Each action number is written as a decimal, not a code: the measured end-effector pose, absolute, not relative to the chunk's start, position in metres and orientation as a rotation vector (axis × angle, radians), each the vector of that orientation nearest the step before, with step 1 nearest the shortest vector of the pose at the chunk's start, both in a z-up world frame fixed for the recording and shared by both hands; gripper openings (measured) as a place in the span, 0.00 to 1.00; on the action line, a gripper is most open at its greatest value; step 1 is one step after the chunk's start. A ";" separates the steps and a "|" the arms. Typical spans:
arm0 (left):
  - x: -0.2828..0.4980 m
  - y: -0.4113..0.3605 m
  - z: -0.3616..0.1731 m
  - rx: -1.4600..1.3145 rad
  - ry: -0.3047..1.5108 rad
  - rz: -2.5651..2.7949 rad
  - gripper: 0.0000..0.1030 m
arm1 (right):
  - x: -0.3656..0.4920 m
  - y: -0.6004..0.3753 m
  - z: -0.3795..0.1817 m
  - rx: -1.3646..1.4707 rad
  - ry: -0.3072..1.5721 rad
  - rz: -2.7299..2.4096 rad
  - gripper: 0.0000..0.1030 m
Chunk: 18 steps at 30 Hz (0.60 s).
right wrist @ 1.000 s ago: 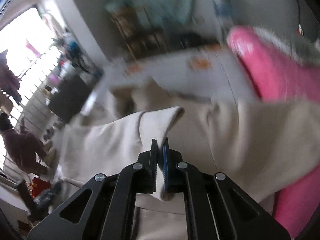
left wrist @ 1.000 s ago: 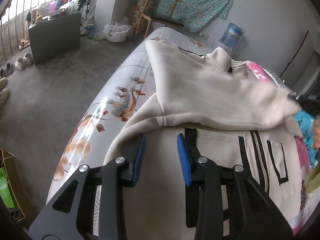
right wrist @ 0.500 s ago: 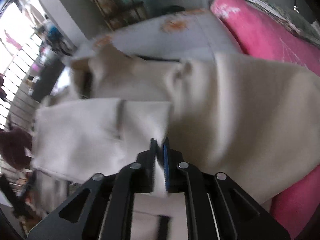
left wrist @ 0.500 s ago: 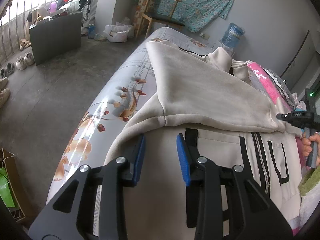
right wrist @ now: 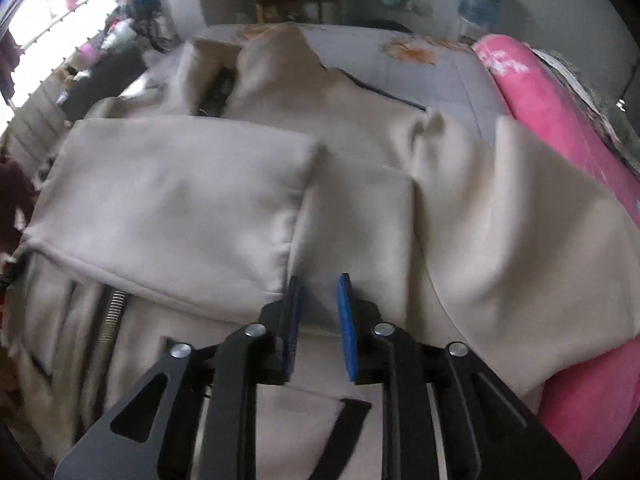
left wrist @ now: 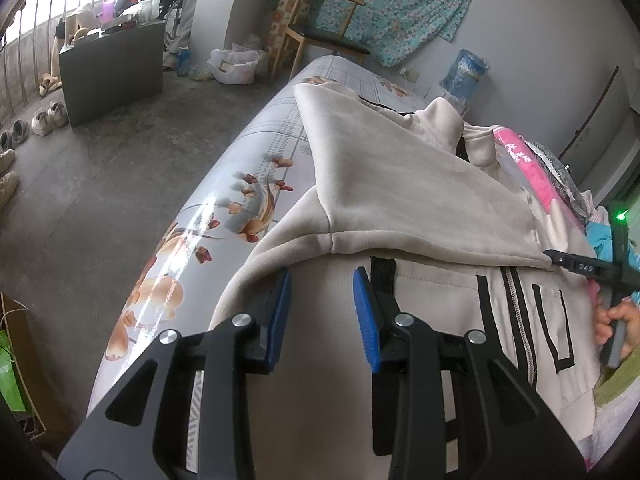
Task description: Fold large clothes
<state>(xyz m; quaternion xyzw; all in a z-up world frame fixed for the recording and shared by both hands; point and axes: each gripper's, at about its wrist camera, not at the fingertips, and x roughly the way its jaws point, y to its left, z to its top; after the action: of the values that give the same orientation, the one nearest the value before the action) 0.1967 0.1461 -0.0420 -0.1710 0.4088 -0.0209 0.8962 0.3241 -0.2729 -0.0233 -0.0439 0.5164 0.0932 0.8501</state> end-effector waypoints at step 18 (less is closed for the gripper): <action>0.096 0.178 -0.013 -0.239 0.793 -0.061 0.50 | 0.147 -0.339 0.022 0.111 0.996 0.020 0.58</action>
<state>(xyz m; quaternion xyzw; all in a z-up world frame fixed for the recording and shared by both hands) 0.0955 0.1780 -0.0129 -0.1160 0.3851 -0.0299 0.9151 0.1474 -0.3392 0.0221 0.0534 0.4774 0.0097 0.8770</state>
